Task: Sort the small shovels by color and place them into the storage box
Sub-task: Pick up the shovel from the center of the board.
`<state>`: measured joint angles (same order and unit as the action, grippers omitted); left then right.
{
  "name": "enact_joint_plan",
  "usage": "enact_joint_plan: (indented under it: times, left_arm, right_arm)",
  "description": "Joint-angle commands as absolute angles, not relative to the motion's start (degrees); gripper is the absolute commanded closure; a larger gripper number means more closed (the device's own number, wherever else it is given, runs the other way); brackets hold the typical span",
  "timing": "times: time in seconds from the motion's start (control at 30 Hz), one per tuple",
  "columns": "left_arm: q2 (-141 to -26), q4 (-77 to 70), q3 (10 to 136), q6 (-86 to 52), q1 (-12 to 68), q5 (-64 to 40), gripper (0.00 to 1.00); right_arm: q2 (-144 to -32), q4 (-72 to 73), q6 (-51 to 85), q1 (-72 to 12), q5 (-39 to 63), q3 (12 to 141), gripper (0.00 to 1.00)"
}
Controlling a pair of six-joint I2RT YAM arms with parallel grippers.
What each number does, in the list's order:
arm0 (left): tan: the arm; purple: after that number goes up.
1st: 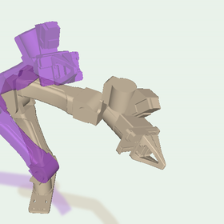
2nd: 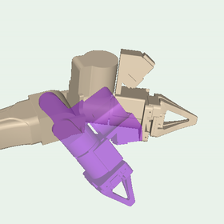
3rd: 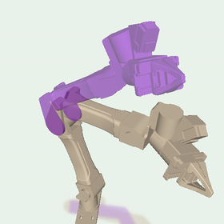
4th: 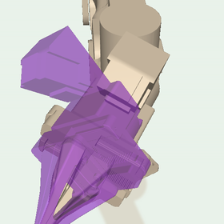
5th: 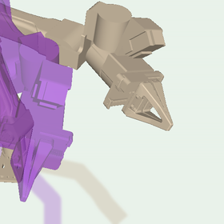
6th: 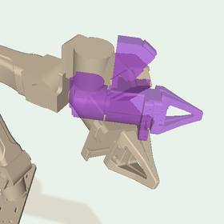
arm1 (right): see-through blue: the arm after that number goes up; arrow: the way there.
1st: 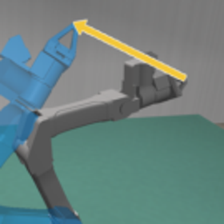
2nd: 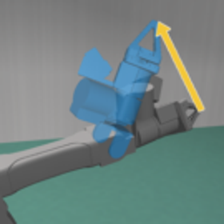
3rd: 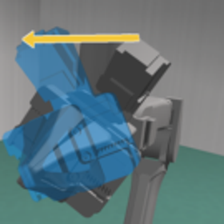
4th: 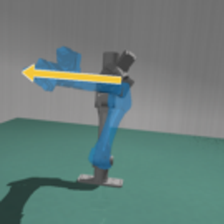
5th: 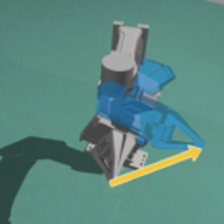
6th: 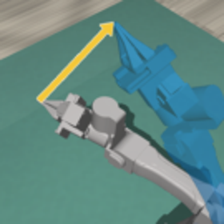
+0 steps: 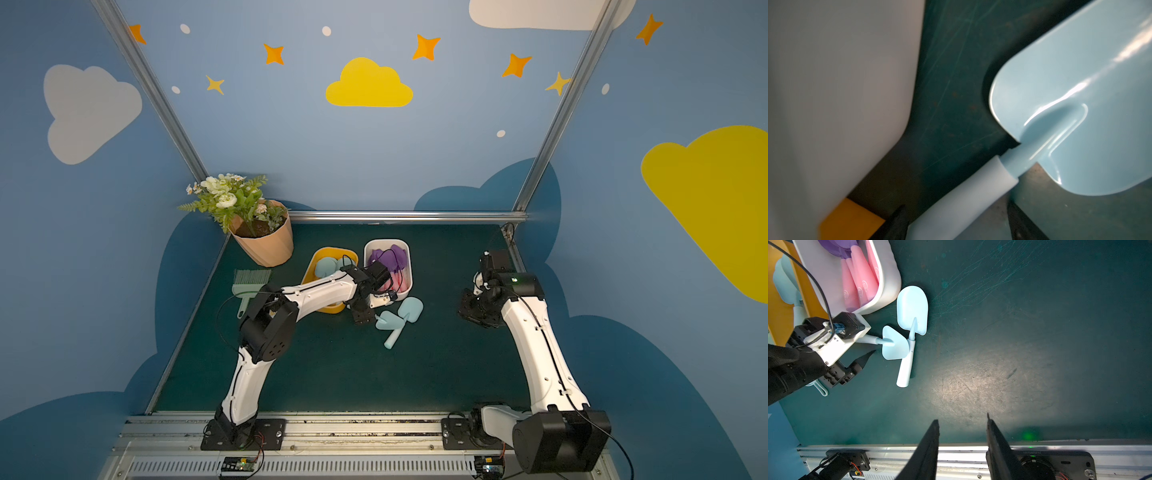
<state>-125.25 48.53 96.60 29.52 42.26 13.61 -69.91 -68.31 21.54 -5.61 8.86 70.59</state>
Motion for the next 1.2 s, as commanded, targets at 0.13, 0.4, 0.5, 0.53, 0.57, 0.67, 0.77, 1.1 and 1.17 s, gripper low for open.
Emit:
enact_joint_plan:
  times: [0.13,0.4,0.5,0.53,0.57,0.67,0.77,1.1,1.17]
  left_arm:
    - [-125.37,52.38,93.13,28.09,42.79,12.24,0.32]
    - [-124.31,53.66,91.22,26.98,43.62,12.64,0.35]
    - [-123.61,53.61,91.14,26.64,43.68,12.49,0.35]
    - [-123.44,53.78,91.36,26.69,43.7,12.51,0.35]
    - [-123.25,54.0,91.47,26.66,43.74,12.65,0.36]
    - [-122.8,54.47,91.49,26.5,44.01,12.67,0.38]
    - [-122.52,55.14,91.31,26.19,44.16,12.68,0.41]
    - [-121.64,56.33,90.0,24.73,44.98,13.13,0.52]
    - [-121.38,56.41,89.84,24.61,45.04,13.23,0.55]
  right_arm:
    - [-70.14,-68.27,20.87,-5.14,10.58,69.68,0.61]
    - [-69.61,-68.29,20.98,-5.07,10.99,69.61,0.61]
    - [-69.49,-68.29,21.09,-4.92,11.07,69.6,0.61]
    - [-69.5,-68.29,21.09,-4.92,11.16,69.61,0.61]
    - [-69.52,-68.29,21.09,-4.92,11.31,69.6,0.61]
    - [-69.35,-68.31,21.09,-4.92,11.51,69.52,0.61]
    - [-69.09,-68.29,21.18,-4.83,11.5,69.19,0.61]
    - [-68.82,-68.29,21.09,-4.79,11.84,68.99,0.61]
    - [-68.73,-68.31,21.14,-4.71,11.87,68.93,0.61]
